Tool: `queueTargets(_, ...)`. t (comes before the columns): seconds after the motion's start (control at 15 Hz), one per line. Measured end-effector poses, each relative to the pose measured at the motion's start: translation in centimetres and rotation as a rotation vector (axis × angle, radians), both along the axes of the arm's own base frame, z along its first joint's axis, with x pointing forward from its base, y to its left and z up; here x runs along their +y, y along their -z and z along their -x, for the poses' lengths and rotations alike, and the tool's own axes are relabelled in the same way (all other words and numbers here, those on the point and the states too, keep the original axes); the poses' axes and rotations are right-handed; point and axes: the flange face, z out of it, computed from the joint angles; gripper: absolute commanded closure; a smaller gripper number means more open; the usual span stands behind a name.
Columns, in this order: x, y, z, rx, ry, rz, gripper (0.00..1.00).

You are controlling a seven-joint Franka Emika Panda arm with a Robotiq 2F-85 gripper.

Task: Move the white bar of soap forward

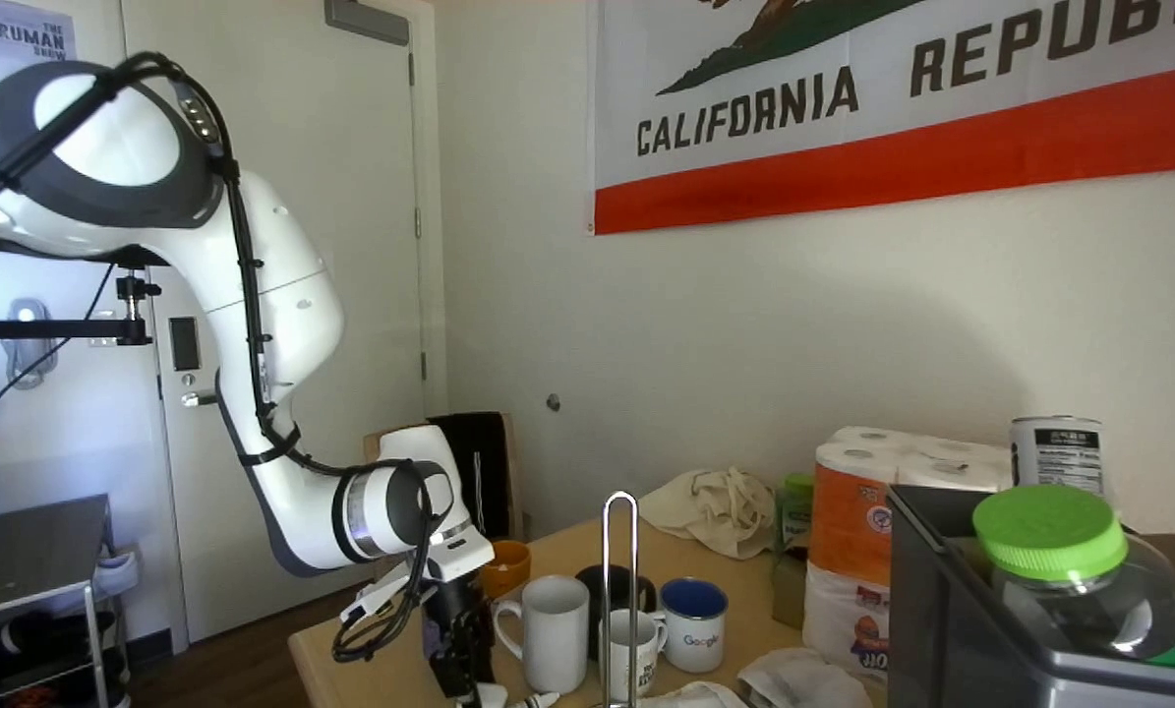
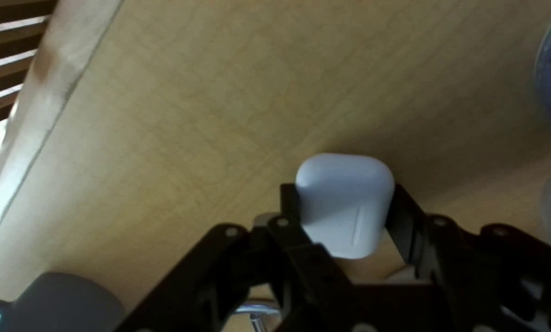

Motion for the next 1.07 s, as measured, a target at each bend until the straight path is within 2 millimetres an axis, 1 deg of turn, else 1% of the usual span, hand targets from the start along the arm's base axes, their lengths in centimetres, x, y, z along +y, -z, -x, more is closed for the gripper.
queueTargets(0.13, 0.3, -0.9, -0.5, 0.002, -0.016, 0.006, 0.76)
queueTargets(0.2, 0.3, -1.7, -0.7, 0.01, -0.029, 0.014, 0.76)
queueTargets(0.47, 0.3, -6.1, -1.8, 0.058, -0.1, 0.031, 0.76)
queueTargets(0.67, 0.4, -8.9, -2.7, 0.074, -0.163, -0.018, 0.76)
queueTargets(0.87, 0.9, -10.2, -3.8, 0.088, -0.236, -0.081, 0.76)
queueTargets(1.07, 2.2, -11.6, -4.9, 0.08, -0.309, -0.116, 0.76)
